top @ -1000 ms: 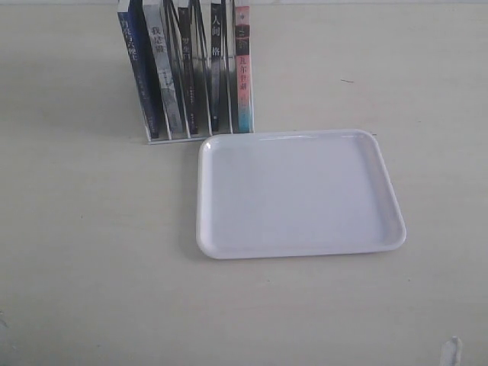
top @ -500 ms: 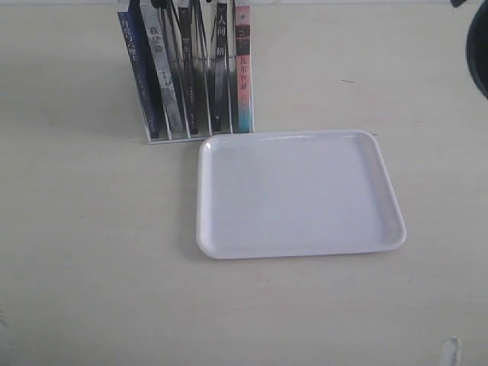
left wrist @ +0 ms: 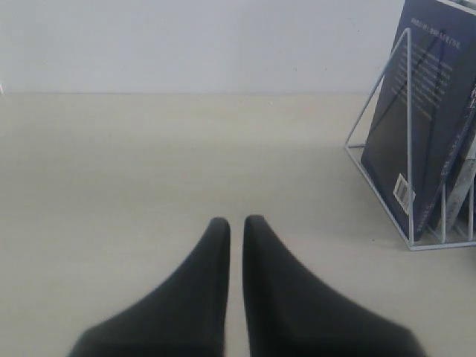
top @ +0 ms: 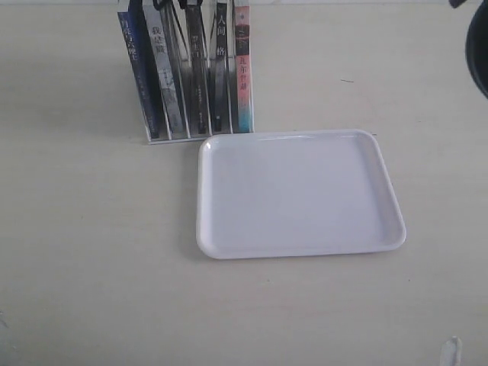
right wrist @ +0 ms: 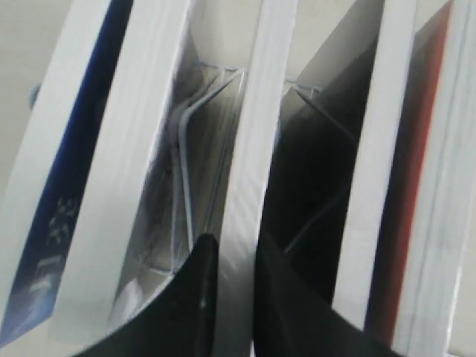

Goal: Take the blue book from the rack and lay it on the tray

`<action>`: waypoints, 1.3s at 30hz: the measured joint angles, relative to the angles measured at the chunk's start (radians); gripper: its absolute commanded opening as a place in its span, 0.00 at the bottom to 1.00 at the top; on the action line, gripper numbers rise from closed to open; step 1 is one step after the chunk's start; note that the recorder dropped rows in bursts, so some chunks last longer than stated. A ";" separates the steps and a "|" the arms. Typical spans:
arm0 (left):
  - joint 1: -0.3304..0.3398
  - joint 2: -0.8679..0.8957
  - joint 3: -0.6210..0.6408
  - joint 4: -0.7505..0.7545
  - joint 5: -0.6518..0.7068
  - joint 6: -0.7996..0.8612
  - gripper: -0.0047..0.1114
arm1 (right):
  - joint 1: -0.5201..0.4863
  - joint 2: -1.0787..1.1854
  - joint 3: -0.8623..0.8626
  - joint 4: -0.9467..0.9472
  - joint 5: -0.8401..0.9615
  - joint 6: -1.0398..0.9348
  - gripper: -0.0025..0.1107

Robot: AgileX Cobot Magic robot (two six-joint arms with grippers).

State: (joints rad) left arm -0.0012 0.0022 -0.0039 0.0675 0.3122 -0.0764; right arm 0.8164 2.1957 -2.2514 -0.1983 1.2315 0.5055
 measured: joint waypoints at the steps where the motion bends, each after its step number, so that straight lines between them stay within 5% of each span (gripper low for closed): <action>1: 0.000 0.000 0.000 0.000 0.000 0.000 0.09 | 0.000 -0.010 0.000 -0.002 0.002 -0.003 0.02; 39: 0.000 0.000 0.000 0.000 0.000 0.000 0.09 | 0.000 -0.111 0.001 -0.062 -0.059 -0.025 0.02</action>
State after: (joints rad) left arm -0.0012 0.0022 -0.0039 0.0675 0.3122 -0.0764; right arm 0.8164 2.0847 -2.2501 -0.2607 1.1721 0.4805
